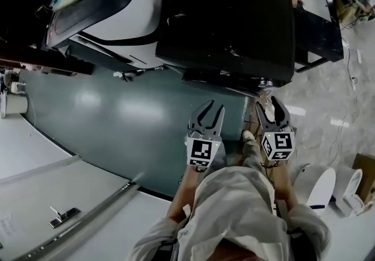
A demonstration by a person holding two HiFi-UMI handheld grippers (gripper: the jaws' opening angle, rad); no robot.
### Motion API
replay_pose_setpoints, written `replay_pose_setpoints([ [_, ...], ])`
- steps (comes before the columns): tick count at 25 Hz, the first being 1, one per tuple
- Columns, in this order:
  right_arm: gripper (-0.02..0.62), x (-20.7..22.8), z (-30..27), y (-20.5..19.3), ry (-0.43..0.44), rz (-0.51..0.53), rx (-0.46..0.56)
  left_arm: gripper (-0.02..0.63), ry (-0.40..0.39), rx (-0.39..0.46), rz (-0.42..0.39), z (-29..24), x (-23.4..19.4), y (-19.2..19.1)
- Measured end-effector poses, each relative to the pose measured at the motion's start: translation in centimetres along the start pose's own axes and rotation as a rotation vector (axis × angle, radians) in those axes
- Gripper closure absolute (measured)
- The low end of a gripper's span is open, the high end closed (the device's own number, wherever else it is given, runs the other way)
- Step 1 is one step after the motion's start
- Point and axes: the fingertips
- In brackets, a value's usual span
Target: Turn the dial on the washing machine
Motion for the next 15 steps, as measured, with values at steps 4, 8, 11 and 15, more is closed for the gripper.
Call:
replay_pose_setpoints([
  [4, 0.357, 1.2, -0.1, -1.0, -0.113, -0.034, -0.019, 0.485, -0.079, -0.018, -0.024, -1.1, -0.9, -0.7],
  [8, 0.354, 2.3, -0.3, -2.1, -0.204, -0.073, -0.043, 0.485, -0.14, -0.038, -0.036, -2.5, -1.3, -1.2],
  [11, 0.351, 3.1, -1.0, -2.8, -0.247, -0.085, -0.054, 0.485, -0.175, -0.048, -0.051, -3.6, -1.2, -1.6],
  [15, 0.345, 3.7, -2.2, -4.3, -0.28, -0.091, -0.068, 0.485, -0.218, -0.054, -0.073, -5.1, -0.3, -2.4],
])
Point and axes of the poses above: the fingertips, and each gripper's own axes: z backward along the fingers, x to its right, y out of its top, and after that the axes turned 8 degrees about -x, right-handed
